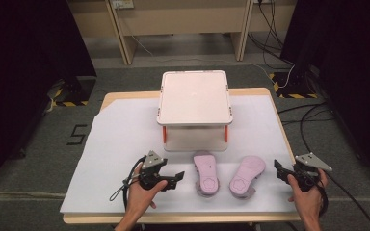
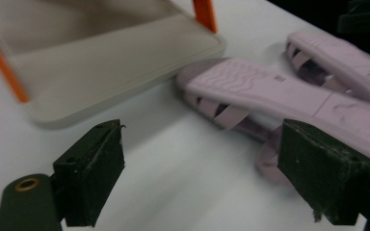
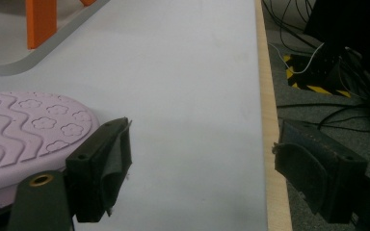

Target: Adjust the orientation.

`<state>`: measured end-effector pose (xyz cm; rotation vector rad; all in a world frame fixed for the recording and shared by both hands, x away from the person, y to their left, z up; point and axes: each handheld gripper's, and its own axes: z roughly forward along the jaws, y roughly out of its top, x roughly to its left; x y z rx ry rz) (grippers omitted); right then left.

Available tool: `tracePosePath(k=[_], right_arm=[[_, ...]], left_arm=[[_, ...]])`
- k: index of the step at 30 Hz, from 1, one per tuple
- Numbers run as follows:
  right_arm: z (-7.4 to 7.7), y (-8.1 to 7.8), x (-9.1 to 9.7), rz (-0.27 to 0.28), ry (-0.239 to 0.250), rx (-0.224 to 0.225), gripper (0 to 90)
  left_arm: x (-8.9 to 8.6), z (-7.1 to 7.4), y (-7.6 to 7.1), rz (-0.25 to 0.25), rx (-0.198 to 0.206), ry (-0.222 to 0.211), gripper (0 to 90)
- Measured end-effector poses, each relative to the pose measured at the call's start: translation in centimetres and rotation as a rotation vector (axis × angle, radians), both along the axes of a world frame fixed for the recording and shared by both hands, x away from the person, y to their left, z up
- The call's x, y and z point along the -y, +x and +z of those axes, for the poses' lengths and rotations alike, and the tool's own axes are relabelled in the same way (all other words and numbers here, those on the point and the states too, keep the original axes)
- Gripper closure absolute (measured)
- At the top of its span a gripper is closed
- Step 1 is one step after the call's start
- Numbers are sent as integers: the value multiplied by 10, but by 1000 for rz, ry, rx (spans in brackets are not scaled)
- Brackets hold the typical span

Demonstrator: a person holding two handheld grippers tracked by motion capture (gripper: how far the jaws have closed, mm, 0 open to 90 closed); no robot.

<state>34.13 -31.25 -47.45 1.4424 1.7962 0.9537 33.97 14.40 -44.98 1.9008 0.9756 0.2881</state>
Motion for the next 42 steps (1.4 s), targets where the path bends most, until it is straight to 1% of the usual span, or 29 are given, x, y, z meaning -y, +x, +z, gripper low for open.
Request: tracePosePath(k=[1, 2, 3, 4, 6, 7, 8, 9, 10, 11, 12, 13, 14, 16, 19, 21, 22, 23, 26, 29, 32, 34, 35, 36, 38, 39, 40, 41, 42], right_arm=[[-1, 0, 0, 4, -2, 1, 209], [-1, 0, 0, 4, -2, 1, 209], [0, 0, 0, 0, 1, 1, 209], [0, 0, 1, 1, 0, 2, 209], [-1, 0, 1, 2, -1, 1, 209], [-1, 0, 1, 2, -1, 1, 209], [-1, 0, 1, 4, -1, 2, 209], [-1, 0, 1, 4, -2, 2, 209], [-1, 0, 1, 4, -2, 2, 209], [-1, 0, 1, 5, 0, 0, 209], [-1, 0, 1, 5, 0, 0, 209], [-1, 1, 1, 2, 0, 0, 210], [-1, 1, 1, 0, 2, -2, 210], [-1, 0, 1, 5, 0, 0, 210], [-1, 0, 1, 4, 1, 0, 210], [-1, 0, 1, 7, -3, 0, 210], [-1, 0, 1, 7, -3, 0, 210], [-1, 0, 1, 9, 0, 1, 210], [-1, 0, 1, 9, 1, 2, 210], [-1, 1, 1, 8, -1, -1, 210], [-1, 0, 1, 8, -2, 2, 210], [-1, 1, 1, 6, 0, 2, 210], [-1, 1, 1, 6, -3, 1, 210], [-1, 1, 1, 7, -4, -1, 211], [-1, 1, 1, 7, -4, 1, 211], [-1, 1, 1, 5, -2, 2, 211], [-1, 1, 1, 4, -1, 2, 211], [-1, 1, 0, 3, -2, 1, 211], [-1, 1, 1, 6, -6, 1, 211]], left_arm=[[15, 5, 3, -30, -7, -10, 167], [15, 5, 3, -30, -7, -10, 174], [29, 9, 5, -55, -10, -8, 180], [38, 12, 7, -68, -10, -4, 180], [49, 15, 9, -88, -13, 8, 183], [49, 15, 9, -88, -13, 8, 185], [57, 16, 10, -101, -13, 18, 188], [67, 17, 13, -106, -15, 18, 195], [67, 17, 13, -106, -15, 18, 205], [75, 17, 15, -113, -15, 14, 223], [75, 17, 15, -113, -15, 14, 234], [82, 17, 16, -123, -19, 18, 244], [93, 17, 17, -146, -12, 39, 263], [105, 17, 18, -163, -1, 95, 277], [119, 15, 19, -173, 1, 141, 282], [125, 12, 20, -178, 8, 208, 286], [125, 12, 20, -178, 8, 208, 292], [124, 10, 20, -173, 31, 287, 304], [119, 8, 18, -172, 21, 281, 309], [100, 14, 12, -165, 40, 278, 323], [80, 20, 8, -150, 56, 275, 387], [66, 21, 7, -140, 48, 261, 442], [59, 21, 7, -134, 41, 265, 464], [59, 21, 7, -134, 41, 265, 488], [38, 14, 10, -111, 19, 292, 551], [33, 11, 11, -100, 9, 300, 564], [27, 8, 11, -86, 9, 293, 551], [20, 6, 12, -78, -2, 271, 592], [15, 4, 13, -72, -16, 265, 620]])
